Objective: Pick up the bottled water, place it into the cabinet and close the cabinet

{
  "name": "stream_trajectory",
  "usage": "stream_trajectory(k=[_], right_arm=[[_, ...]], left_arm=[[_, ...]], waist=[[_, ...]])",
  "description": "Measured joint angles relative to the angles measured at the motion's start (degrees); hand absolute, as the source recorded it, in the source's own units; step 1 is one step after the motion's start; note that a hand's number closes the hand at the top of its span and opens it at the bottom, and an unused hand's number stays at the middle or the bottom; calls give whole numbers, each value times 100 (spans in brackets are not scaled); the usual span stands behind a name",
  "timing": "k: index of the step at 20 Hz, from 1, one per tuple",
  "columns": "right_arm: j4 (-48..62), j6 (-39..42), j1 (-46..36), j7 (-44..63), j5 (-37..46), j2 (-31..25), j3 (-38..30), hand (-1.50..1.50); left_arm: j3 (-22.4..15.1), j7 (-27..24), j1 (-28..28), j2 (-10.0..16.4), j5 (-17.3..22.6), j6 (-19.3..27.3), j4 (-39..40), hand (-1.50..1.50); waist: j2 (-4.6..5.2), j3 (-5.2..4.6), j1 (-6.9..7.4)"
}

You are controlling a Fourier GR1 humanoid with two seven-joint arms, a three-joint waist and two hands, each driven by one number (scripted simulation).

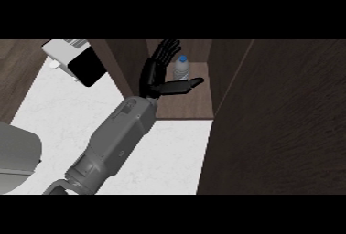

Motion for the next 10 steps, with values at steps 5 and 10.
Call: stream_trajectory(k=[5, 10], right_arm=[[4, 33, -163, 138, 36, -134, -27, -150], [11, 324, -340, 417, 86, -530, 136, 150]], left_arm=[[-346, 385, 1030, 108, -107, 200, -1306, 150], [-690, 682, 2062, 424, -236, 370, -2538, 150]], waist=[[-29, 0, 123], [-36, -1, 175]])
